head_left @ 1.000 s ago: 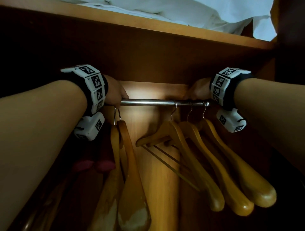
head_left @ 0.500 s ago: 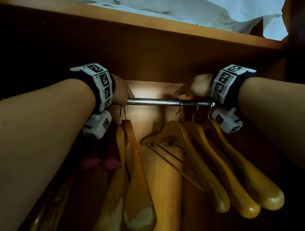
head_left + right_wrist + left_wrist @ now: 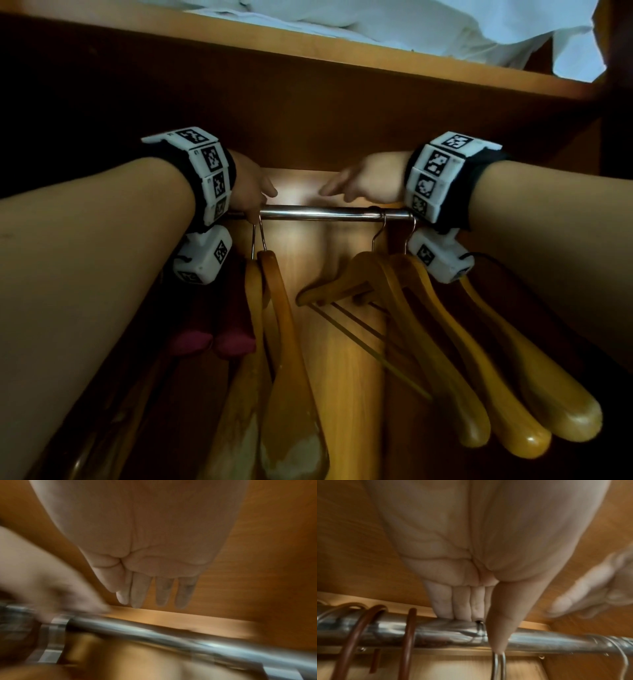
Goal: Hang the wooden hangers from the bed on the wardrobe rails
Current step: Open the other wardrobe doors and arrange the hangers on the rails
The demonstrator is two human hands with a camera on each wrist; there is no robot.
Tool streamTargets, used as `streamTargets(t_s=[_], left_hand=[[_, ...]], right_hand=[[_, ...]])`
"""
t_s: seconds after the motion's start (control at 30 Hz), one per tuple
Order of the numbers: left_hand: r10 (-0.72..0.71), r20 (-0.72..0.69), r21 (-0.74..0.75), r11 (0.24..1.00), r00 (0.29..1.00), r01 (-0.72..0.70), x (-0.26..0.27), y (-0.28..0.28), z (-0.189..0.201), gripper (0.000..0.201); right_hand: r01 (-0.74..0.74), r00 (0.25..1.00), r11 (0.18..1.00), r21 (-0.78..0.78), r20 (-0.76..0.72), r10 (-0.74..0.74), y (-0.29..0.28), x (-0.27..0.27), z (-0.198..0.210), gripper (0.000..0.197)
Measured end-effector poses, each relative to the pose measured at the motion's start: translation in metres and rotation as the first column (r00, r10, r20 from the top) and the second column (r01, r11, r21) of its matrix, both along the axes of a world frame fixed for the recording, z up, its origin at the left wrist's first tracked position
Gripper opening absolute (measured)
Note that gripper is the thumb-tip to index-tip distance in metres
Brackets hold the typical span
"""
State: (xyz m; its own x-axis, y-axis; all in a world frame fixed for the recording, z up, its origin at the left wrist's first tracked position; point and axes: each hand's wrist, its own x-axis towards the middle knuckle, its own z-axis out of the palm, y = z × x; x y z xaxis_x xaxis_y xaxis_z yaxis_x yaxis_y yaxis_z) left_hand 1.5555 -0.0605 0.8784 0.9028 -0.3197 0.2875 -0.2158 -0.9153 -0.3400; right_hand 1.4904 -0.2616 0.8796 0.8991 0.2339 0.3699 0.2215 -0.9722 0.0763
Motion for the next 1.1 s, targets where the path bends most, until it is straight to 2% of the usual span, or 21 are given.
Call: streamTargets(t_s=[0.07,0.2,0.33,0.6,0.8,1.0,1.1], left_hand=[[0.025,-0.012,-0.031,0.999,1.000,-0.026,0.004,0.002,0.002,0.081],[0.043,0.036,-0.053,0.998,0.998,-0.041,0.006,0.005,0.004,0.086],[0.049,0.053,-0.055,0.997,0.997,-0.046,0.010,0.006,0.006,0.080],[0.009,-0.007,-0.072,0.997,1.000,-0.010,0.002,0.009,0.006,0.066],[-0.030,-0.019,0.007,1.000,0.999,0.030,-0.003,0.006,0.002,0.045],[-0.023,-0.013,0.017,1.000,1.000,0.023,-0.002,0.004,0.003,0.046],[-0.034,-0.017,0.020,0.999,0.999,0.035,-0.003,0.006,0.003,0.045]], right_hand=[[-0.063,0.998,0.998,-0.003,-0.031,0.063,0.027,0.005,-0.002,0.047],[-0.092,0.996,0.974,-0.208,-0.009,0.092,0.068,0.019,-0.012,0.050],[-0.130,0.991,0.973,-0.192,0.017,0.136,0.077,0.021,-0.021,0.058],[-0.046,0.997,0.980,-0.195,0.058,0.058,0.066,0.020,-0.020,0.058],[-0.005,1.000,0.989,-0.150,-0.017,0.003,0.032,0.013,-0.013,0.061],[0.065,0.996,0.996,-0.056,-0.051,-0.068,-0.003,0.013,-0.012,0.052],[0.063,0.995,0.997,-0.039,-0.078,-0.066,-0.018,0.018,-0.012,0.059]])
